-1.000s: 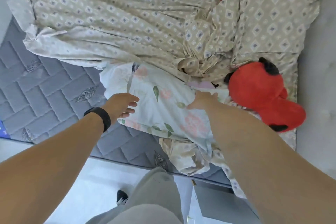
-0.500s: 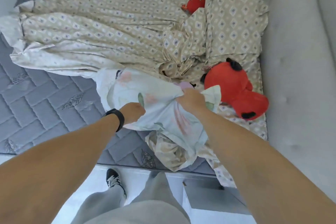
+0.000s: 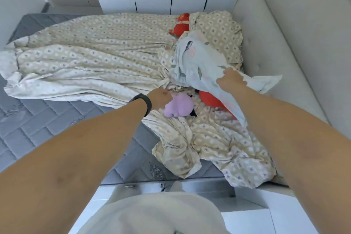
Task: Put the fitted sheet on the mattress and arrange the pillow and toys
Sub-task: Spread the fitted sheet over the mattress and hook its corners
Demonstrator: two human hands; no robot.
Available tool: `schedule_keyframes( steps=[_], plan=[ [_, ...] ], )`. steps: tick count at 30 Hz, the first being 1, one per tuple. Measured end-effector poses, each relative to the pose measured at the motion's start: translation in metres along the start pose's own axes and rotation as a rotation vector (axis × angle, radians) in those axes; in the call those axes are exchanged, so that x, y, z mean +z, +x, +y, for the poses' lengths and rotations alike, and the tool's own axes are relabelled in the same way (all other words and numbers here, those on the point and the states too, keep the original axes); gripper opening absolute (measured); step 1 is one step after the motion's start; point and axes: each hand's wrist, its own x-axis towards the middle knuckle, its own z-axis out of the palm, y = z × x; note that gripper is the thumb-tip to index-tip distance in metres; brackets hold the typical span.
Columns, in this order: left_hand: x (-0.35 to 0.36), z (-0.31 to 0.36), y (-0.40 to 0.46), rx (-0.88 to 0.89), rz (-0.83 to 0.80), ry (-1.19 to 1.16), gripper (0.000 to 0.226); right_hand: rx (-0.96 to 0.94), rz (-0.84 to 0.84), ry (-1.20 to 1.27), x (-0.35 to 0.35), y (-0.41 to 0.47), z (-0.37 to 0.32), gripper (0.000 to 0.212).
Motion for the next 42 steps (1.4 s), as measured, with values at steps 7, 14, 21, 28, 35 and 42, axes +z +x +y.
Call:
schedule_keyframes(
  steps=[7,14,21,28,35,42],
  plan=[
    [-0.007,-0.039,-0.011,-0.105,-0.043,0.023,0.027,-0.251,-0.452,-0.223,0.091,-0.030,-0.029,0.027],
    [-0.029,-0.082,-0.003,-0.172,-0.023,-0.116,0.028,-0.437,-0.588,-0.405,0.167,-0.010,-0.086,0.033],
    [-0.040,-0.118,0.031,-0.257,-0.016,-0.205,0.021,-0.410,-0.577,-0.537,0.206,0.031,-0.110,0.028],
    [-0.032,-0.157,0.123,-0.252,-0.051,-0.040,0.022,-0.471,-0.311,-0.616,0.257,0.059,-0.124,0.026],
    [-0.018,-0.156,0.201,-0.166,-0.005,0.111,0.031,-0.794,-0.344,-0.942,0.354,0.108,-0.101,0.030],
    [0.017,-0.181,0.208,-0.171,-0.256,0.340,0.027,-0.902,-0.686,-0.994,0.367,0.169,-0.045,0.027]
  ],
)
